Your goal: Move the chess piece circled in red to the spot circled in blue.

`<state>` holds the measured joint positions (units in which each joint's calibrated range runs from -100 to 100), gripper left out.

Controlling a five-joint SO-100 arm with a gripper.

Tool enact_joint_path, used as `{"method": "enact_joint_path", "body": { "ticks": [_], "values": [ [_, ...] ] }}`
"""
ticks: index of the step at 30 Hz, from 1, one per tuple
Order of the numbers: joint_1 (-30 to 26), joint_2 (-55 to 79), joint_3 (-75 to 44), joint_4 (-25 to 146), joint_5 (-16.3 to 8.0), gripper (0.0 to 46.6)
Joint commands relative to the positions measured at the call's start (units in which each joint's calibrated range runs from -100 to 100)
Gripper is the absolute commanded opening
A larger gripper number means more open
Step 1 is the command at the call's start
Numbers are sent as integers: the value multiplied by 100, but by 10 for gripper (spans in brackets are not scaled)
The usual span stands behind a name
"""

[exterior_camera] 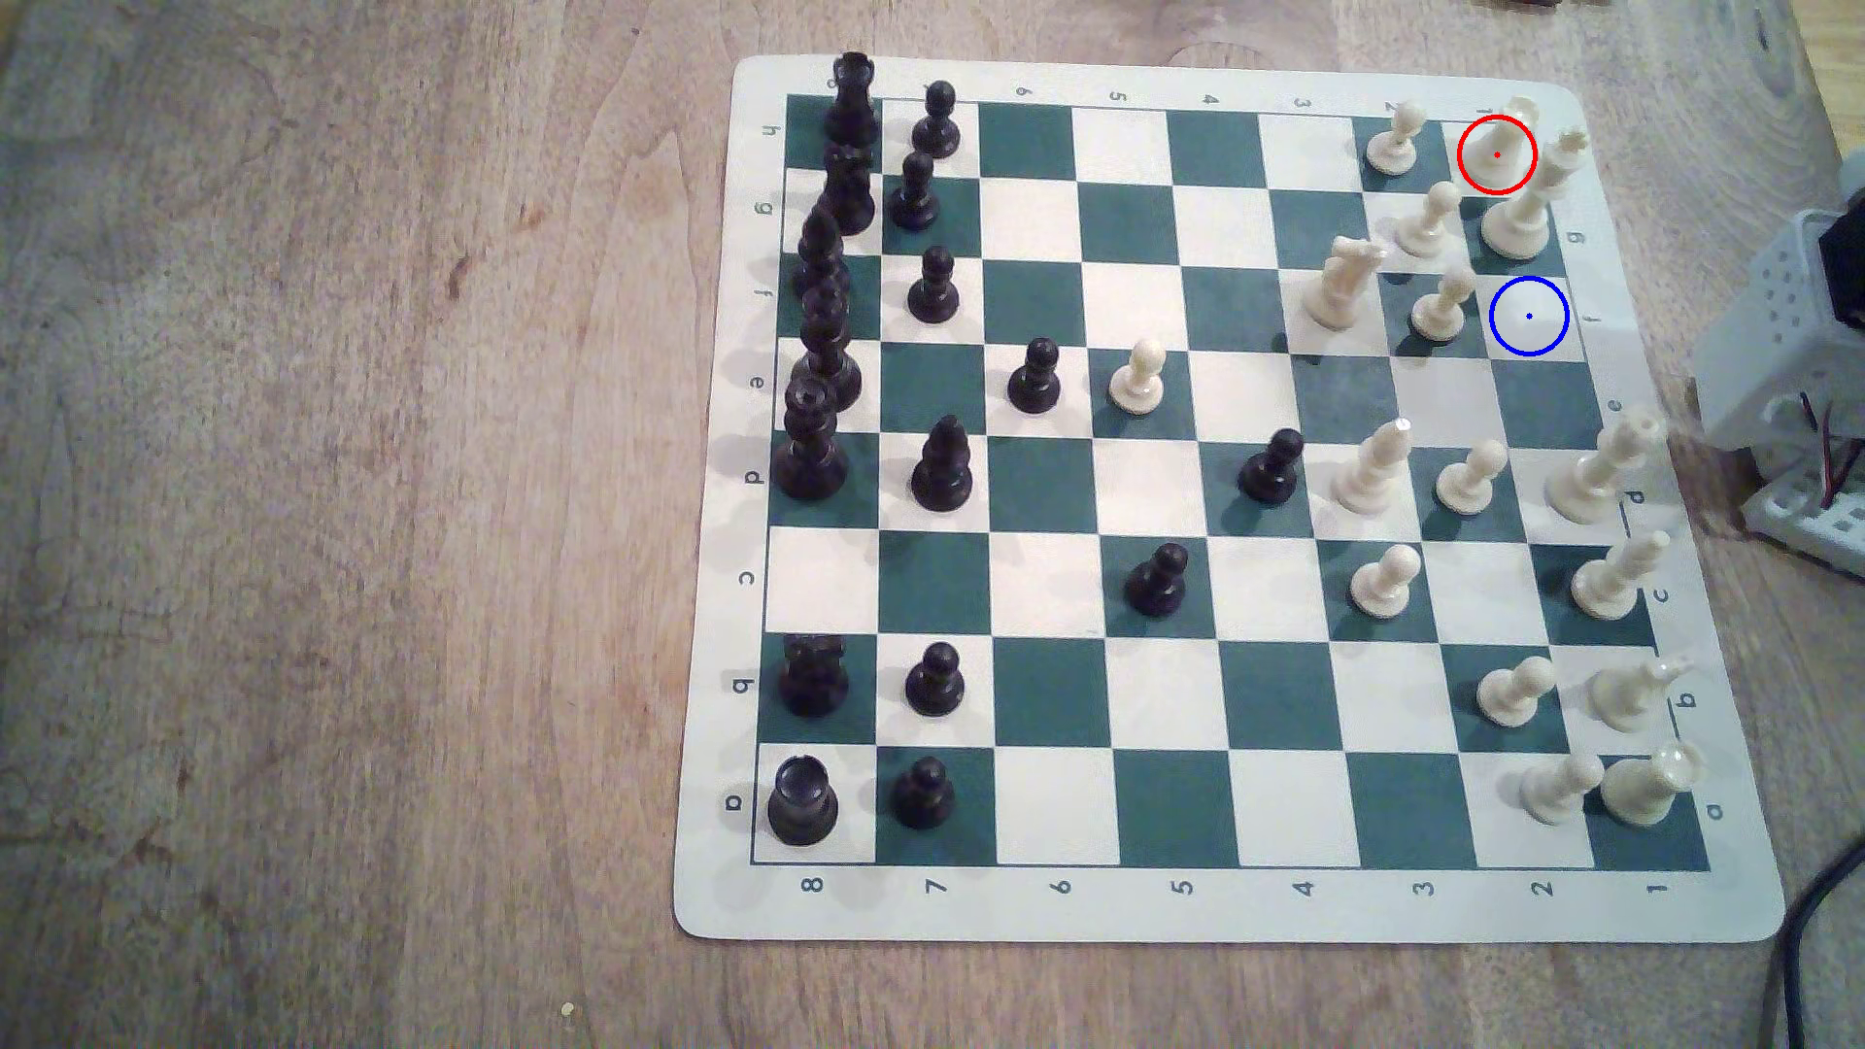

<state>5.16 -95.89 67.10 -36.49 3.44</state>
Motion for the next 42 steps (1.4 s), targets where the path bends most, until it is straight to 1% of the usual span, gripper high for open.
{"method": "enact_joint_path", "body": {
  "ticks": [1,3,4,7,8,9,10,12,13,15,16,17,20,21,22,24,25,26,29,30,31,34,35,37,38,39,42],
  "values": [
    [176,14,-337,971,-29,2],
    [317,14,-310,1176,15,2],
    [497,14,-282,1315,230,2],
    [536,22,-437,2175,562,2],
    [677,22,-636,2888,581,2],
    [786,22,-817,3420,547,2],
    [911,22,-1044,3993,449,2],
    [1240,22,-1624,5287,147,2],
    [1568,14,-1896,6008,-44,2],
    [1779,5,-2250,6917,-181,2],
    [1850,5,-2386,7343,-210,2],
    [2053,5,-2603,8129,-278,3],
    [2311,226,-3075,9530,-449,3],
    [2421,328,-3165,9972,-493,3],
    [2749,515,-3156,10529,-552,3],
    [2937,651,-3102,11078,-654,3],
    [2984,727,-3075,11340,-742,3],
    [3031,888,-3011,11676,-908,3],
    [3086,1491,-3011,12036,-1143,5],
    [3093,2051,-3066,12208,-1260,11],
    [3093,2246,-3029,12249,-1294,16],
    [2953,2858,-3029,12470,-1460,30],
    [2859,3180,-3011,12511,-1587,34],
    [2835,3477,-2984,12470,-1700,44],
    [2835,3588,-2966,12421,-1739,52],
    [2874,3808,-2939,12323,-1792,78],
    [2976,4123,-2912,12233,-1812,128]
  ]
}}
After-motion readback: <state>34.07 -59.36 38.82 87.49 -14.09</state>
